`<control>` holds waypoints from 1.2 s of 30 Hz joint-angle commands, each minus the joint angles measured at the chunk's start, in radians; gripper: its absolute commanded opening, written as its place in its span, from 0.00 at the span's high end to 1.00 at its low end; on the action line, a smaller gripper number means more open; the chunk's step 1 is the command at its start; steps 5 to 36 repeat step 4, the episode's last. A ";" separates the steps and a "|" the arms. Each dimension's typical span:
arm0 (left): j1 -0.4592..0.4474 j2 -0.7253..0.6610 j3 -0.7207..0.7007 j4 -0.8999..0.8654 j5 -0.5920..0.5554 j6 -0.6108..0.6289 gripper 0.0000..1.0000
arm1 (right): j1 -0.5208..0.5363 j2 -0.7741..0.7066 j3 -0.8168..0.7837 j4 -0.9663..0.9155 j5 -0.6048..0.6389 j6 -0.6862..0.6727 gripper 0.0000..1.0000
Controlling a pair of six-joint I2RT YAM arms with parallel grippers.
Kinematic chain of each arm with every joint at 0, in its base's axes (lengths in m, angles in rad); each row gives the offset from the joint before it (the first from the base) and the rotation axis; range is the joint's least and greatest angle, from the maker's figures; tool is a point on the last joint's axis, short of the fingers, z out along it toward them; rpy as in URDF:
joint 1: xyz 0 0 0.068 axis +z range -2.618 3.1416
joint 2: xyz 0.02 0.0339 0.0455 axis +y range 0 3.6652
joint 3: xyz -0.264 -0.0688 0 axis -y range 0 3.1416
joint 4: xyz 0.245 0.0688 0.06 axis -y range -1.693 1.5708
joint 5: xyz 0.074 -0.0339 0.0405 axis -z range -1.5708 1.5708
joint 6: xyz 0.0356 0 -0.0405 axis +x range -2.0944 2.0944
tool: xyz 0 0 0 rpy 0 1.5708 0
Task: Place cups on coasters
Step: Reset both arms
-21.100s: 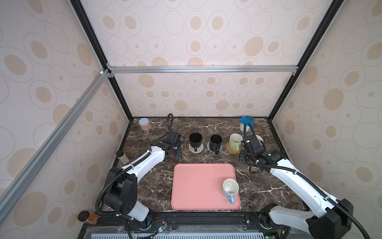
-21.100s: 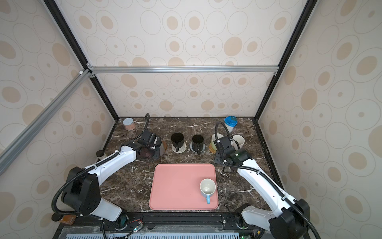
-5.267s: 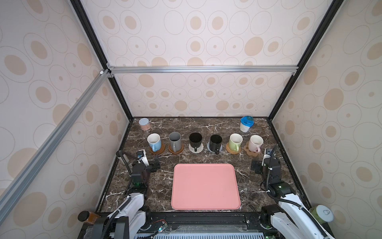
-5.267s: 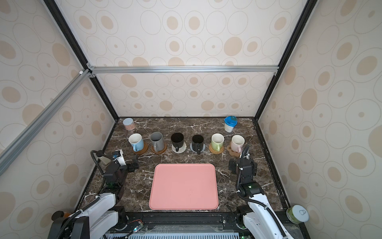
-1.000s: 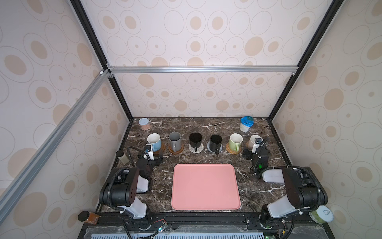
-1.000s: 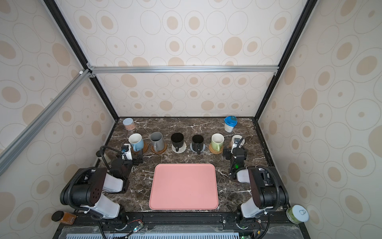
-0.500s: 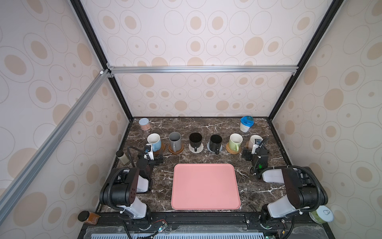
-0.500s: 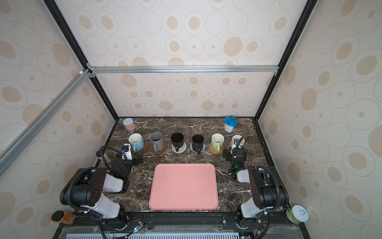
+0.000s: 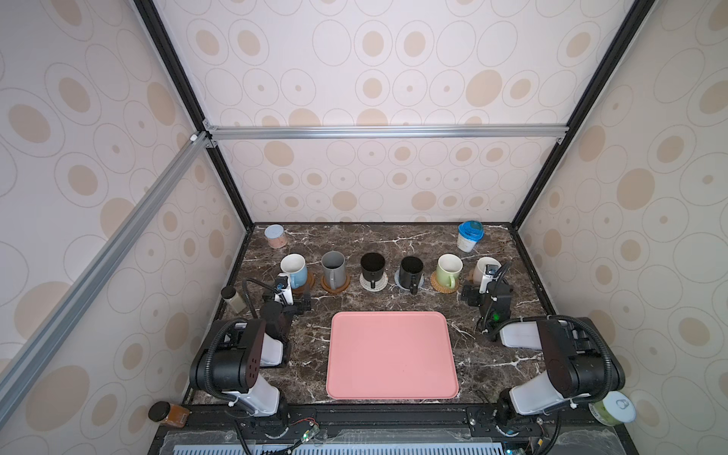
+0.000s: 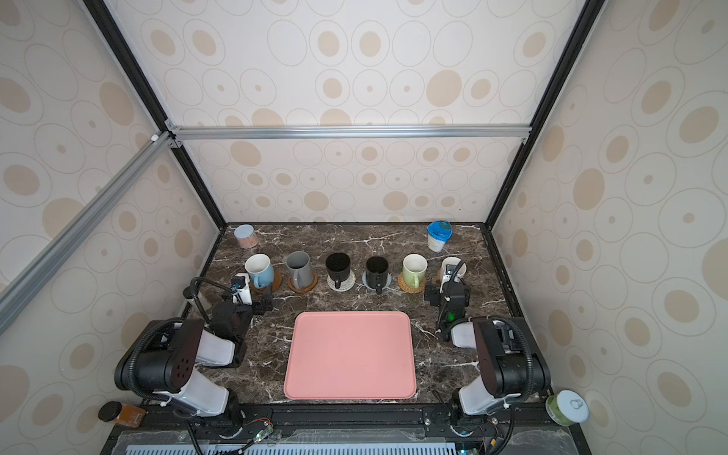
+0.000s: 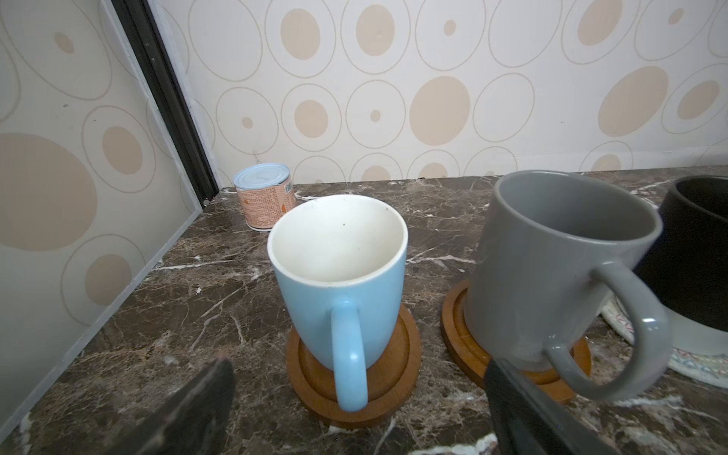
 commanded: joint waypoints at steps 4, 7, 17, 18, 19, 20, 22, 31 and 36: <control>-0.004 -0.002 0.008 0.044 -0.003 0.026 0.00 | -0.001 0.000 -0.001 -0.008 -0.002 -0.015 0.00; -0.004 -0.002 0.008 0.044 -0.003 0.026 0.00 | -0.001 0.000 -0.001 -0.008 -0.002 -0.015 0.00; -0.004 -0.002 0.008 0.044 -0.003 0.026 0.00 | -0.001 0.000 -0.001 -0.008 -0.002 -0.015 0.00; -0.004 -0.002 0.008 0.044 -0.003 0.026 0.00 | -0.001 0.000 -0.001 -0.008 -0.002 -0.015 0.00; -0.004 -0.002 0.008 0.044 -0.003 0.026 0.00 | -0.001 0.000 -0.001 -0.008 -0.002 -0.015 0.00; -0.004 -0.002 0.008 0.044 -0.003 0.026 0.00 | -0.001 0.000 -0.001 -0.008 -0.002 -0.015 0.00; -0.004 -0.002 0.008 0.044 -0.003 0.026 0.00 | -0.001 0.000 -0.001 -0.008 -0.002 -0.015 0.00; -0.004 -0.002 0.008 0.044 -0.003 0.026 0.00 | -0.001 0.000 -0.001 -0.008 -0.002 -0.015 0.00; -0.004 -0.002 0.008 0.044 -0.003 0.026 0.00 | -0.001 0.000 -0.001 -0.008 -0.002 -0.015 0.00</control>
